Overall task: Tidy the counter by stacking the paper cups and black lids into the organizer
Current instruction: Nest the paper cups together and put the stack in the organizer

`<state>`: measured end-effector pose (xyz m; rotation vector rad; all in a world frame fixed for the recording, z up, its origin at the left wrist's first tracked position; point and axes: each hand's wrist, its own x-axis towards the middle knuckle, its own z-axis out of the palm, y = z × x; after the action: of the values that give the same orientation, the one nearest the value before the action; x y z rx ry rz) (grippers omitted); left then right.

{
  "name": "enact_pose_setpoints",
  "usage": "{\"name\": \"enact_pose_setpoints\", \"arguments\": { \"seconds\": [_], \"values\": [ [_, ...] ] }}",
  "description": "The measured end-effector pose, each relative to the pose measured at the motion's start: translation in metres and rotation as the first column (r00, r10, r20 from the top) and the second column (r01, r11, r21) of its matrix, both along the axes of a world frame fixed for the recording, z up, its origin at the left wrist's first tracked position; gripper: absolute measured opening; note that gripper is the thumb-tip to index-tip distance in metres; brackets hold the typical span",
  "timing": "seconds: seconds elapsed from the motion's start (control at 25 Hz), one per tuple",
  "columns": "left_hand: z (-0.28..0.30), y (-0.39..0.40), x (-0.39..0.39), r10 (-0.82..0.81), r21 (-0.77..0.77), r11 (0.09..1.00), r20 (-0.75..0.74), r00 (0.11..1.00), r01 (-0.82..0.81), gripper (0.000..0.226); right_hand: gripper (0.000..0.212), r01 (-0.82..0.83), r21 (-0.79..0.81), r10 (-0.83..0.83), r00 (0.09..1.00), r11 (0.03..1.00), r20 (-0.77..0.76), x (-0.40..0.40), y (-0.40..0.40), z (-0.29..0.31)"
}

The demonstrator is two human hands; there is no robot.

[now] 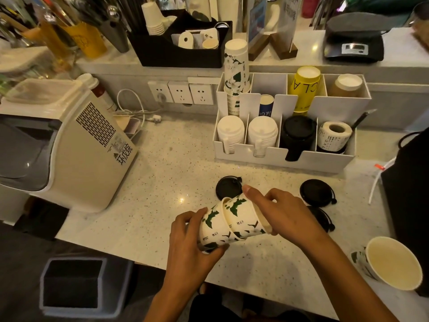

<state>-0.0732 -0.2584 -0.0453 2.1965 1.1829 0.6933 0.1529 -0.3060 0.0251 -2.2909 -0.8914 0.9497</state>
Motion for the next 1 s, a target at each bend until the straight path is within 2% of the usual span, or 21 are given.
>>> {"name": "enact_pose_setpoints", "arguments": {
  "seconds": [0.24,0.4,0.48,0.56,0.64,0.72,0.8,0.92,1.0],
  "values": [
    [0.002,-0.005,0.009,-0.016,-0.022,1.000,0.027,1.000,0.016,0.089,0.087,-0.023,0.003,0.023,0.996,1.000,0.085,-0.012,0.001,-0.004],
    [0.000,-0.009,0.020,-0.018,-0.047,0.999,0.032,0.999,0.019,0.088,0.101,-0.057,-0.012,0.058,0.976,0.998,0.212,-0.022,0.002,-0.006],
    [-0.007,-0.012,0.030,-0.044,-0.117,0.992,0.052,0.998,0.049,0.086,0.108,-0.043,-0.005,0.043,0.960,0.999,0.276,-0.018,0.000,-0.009],
    [-0.015,-0.017,0.044,-0.042,-0.261,0.963,0.078,0.996,0.061,0.079,0.109,-0.046,0.018,0.038,0.945,0.999,0.325,-0.014,-0.003,-0.017],
    [-0.026,-0.023,0.062,-0.025,-0.416,0.907,0.092,0.995,0.061,0.074,0.106,-0.086,0.038,0.066,0.927,0.996,0.369,-0.015,-0.006,-0.028],
    [-0.041,-0.028,0.082,-0.039,-0.506,0.858,0.119,0.992,0.095,0.080,0.097,-0.135,0.002,0.120,0.891,0.991,0.438,-0.016,-0.009,-0.044],
    [-0.053,-0.033,0.099,-0.089,-0.526,0.842,0.090,0.992,0.124,0.079,0.088,-0.147,-0.049,0.151,0.849,0.988,0.506,-0.014,-0.010,-0.059],
    [-0.066,-0.036,0.114,-0.136,-0.529,0.837,0.054,0.989,0.144,0.057,0.077,-0.152,-0.070,0.165,0.809,0.986,0.564,-0.011,-0.012,-0.074],
    [-0.073,-0.036,0.118,-0.136,-0.542,0.826,0.070,0.988,0.152,0.051,0.070,-0.146,-0.054,0.151,0.807,0.988,0.571,-0.010,-0.011,-0.080]
  ]
}}
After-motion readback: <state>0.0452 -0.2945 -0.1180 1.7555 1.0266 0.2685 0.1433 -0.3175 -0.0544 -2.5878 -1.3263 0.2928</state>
